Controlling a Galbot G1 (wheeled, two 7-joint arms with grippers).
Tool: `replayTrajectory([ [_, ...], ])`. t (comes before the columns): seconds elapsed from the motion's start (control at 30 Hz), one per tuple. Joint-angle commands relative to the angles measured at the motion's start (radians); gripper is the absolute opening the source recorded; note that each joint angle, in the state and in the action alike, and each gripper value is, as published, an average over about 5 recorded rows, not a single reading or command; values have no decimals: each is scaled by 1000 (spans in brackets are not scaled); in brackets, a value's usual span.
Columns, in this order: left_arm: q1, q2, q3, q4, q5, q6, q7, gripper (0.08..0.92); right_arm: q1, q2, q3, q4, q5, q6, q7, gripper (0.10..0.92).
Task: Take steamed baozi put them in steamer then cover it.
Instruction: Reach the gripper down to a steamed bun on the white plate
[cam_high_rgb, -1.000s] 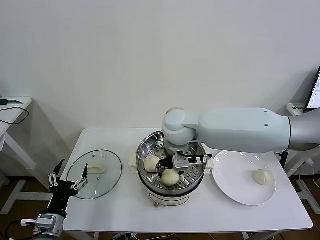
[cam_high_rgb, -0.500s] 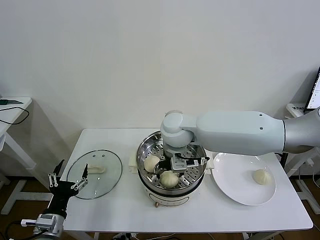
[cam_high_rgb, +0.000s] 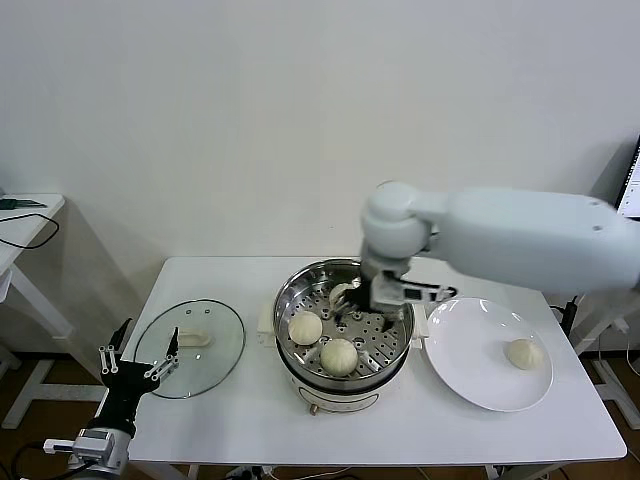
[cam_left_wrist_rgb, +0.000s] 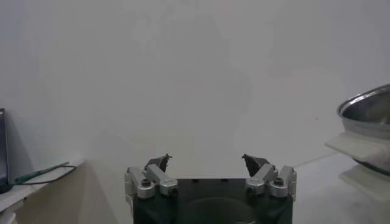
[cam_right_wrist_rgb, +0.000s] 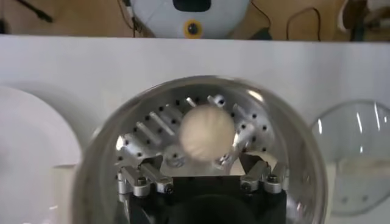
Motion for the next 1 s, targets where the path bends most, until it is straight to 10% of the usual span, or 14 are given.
replayTrajectory([
  [0.03,7,2,4,-14,3,0,-1,823,24,-281,-5,-71,135,-283,-82,823],
  [1.0,15,-9,39,-18,31,-3,-11,823,-810,-313,783,-625,-387,-255,-125,823],
])
